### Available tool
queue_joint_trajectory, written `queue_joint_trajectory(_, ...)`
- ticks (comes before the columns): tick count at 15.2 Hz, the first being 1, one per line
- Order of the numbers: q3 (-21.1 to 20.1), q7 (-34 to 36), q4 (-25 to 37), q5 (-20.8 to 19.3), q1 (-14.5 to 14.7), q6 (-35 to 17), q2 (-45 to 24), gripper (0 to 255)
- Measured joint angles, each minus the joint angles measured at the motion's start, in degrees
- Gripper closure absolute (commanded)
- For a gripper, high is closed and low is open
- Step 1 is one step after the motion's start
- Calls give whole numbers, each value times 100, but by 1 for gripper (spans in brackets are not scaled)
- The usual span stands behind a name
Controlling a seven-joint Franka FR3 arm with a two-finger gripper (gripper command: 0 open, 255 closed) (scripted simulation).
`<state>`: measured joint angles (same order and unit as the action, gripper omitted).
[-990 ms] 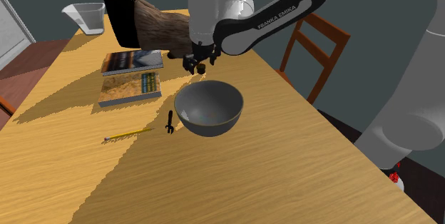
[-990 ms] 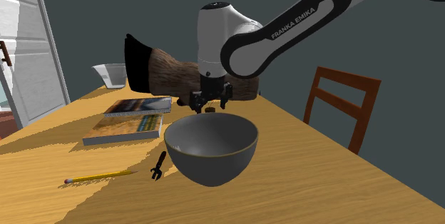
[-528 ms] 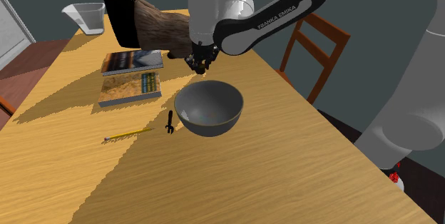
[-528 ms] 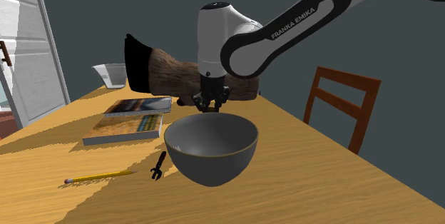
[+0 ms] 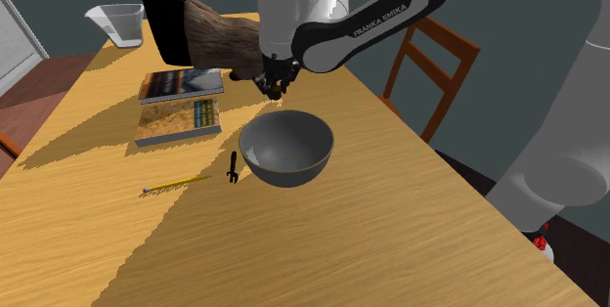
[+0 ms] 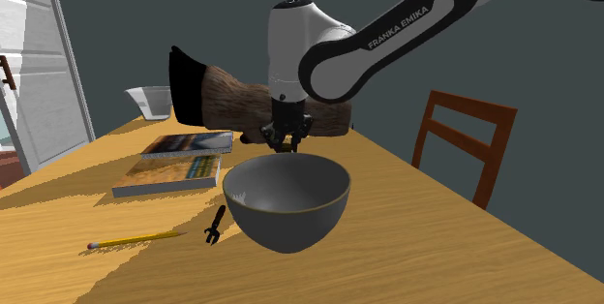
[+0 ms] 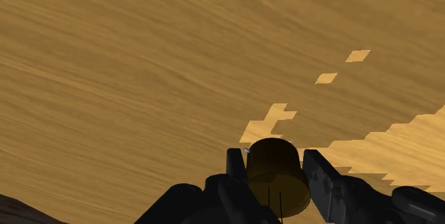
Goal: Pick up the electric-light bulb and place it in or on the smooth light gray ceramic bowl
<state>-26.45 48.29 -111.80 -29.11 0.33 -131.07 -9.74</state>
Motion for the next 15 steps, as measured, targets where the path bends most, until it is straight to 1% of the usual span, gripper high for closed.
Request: queue_joint_trajectory(15, -93, -554, 647, 513, -36, 892, 390, 255)
